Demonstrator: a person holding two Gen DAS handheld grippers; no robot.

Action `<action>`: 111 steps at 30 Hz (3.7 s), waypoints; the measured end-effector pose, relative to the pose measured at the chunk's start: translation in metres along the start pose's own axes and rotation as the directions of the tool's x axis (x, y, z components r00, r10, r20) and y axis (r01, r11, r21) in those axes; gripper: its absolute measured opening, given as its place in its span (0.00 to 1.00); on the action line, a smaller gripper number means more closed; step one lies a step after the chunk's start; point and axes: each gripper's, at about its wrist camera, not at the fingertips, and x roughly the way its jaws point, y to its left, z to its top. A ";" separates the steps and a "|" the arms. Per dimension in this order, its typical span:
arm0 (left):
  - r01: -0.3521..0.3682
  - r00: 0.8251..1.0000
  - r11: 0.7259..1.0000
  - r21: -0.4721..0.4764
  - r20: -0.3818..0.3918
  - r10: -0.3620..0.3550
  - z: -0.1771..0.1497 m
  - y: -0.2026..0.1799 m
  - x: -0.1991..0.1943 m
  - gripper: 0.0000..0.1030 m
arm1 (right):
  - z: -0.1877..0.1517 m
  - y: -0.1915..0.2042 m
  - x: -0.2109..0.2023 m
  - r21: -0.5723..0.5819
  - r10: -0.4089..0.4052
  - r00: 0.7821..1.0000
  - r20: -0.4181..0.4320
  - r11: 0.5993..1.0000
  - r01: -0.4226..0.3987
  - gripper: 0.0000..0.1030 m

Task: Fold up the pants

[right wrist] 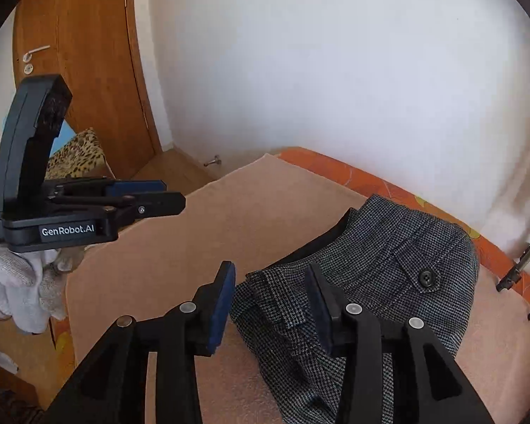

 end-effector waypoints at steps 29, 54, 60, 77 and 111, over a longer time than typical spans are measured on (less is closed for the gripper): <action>0.152 0.977 0.815 0.560 -0.210 -0.038 -0.073 -0.225 0.107 0.42 | -0.029 -0.256 0.051 0.620 0.039 0.998 -0.057 0.784 0.005 0.57; 0.270 0.958 0.880 0.391 -0.202 -0.204 -0.047 -0.147 0.056 0.34 | -0.004 -0.238 0.044 0.427 -0.085 0.993 -0.083 0.897 0.112 0.39; 0.207 0.972 0.966 0.154 -0.145 -0.186 -0.010 -0.069 0.052 0.59 | -0.021 -0.227 0.010 0.385 -0.092 0.995 -0.031 0.918 0.096 0.63; 0.146 0.927 0.955 -0.259 -0.301 -0.224 0.031 0.007 0.153 0.69 | -0.039 -0.218 0.042 0.459 0.057 0.984 -0.166 0.888 0.026 0.92; 0.187 0.958 0.964 -0.190 -0.182 -0.222 0.023 -0.014 0.177 0.26 | -0.037 -0.174 0.071 0.437 0.067 0.987 -0.146 0.899 0.004 0.21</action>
